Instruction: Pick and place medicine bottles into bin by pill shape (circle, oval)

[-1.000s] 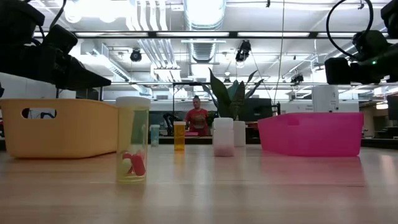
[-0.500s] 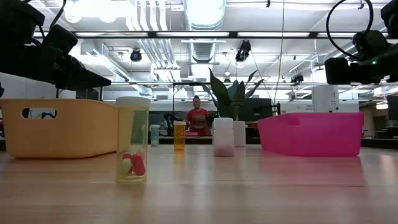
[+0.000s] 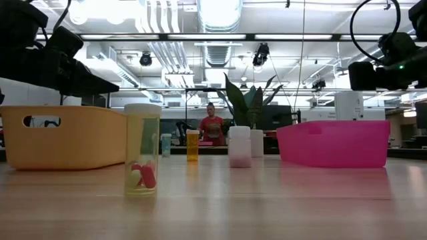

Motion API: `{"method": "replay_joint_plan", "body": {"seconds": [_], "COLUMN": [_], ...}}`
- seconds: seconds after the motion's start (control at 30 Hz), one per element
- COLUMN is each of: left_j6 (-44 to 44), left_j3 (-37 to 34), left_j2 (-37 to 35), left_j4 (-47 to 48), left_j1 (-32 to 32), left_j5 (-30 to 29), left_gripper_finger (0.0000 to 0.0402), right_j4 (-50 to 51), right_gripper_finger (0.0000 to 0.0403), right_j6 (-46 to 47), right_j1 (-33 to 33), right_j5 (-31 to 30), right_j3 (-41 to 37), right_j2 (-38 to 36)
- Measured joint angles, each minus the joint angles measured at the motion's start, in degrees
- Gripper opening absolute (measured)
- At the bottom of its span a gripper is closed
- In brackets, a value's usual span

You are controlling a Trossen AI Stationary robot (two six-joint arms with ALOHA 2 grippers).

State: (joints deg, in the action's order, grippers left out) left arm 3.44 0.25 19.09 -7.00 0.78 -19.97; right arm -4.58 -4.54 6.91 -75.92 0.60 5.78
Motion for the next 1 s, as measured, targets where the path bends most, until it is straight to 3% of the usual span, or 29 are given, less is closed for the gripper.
{"method": "replay_joint_plan", "body": {"seconds": [0.53, 0.67, 0.87, 1.0], "left_j6": [0.0, -0.7, -24.5, -26.5], "left_j3": [0.0, 0.0, 0.0, 0.0], "left_j2": [0.0, 0.0, -0.1, -0.1], "left_j4": [0.0, -4.0, -13.1, -18.2], "left_j1": [0.0, 0.0, 0.0, 0.0], "left_j5": [0.0, 0.2, 2.3, 2.3], "left_gripper_finger": [0.0008, 0.0008, 0.0008, 0.0008], "right_j4": [0.0, 0.0, 0.0, 0.0], "right_gripper_finger": [0.0185, 0.0185, 0.0185, 0.0185], "right_j6": [0.0, 0.0, 0.0, 0.0], "right_j1": [0.0, 0.0, 0.0, 0.0], "right_j5": [0.0, 0.0, 0.0, 0.0], "right_j3": [0.0, 0.0, 0.0, 0.0], "right_j2": [0.0, 0.0, 0.0, 0.0]}}
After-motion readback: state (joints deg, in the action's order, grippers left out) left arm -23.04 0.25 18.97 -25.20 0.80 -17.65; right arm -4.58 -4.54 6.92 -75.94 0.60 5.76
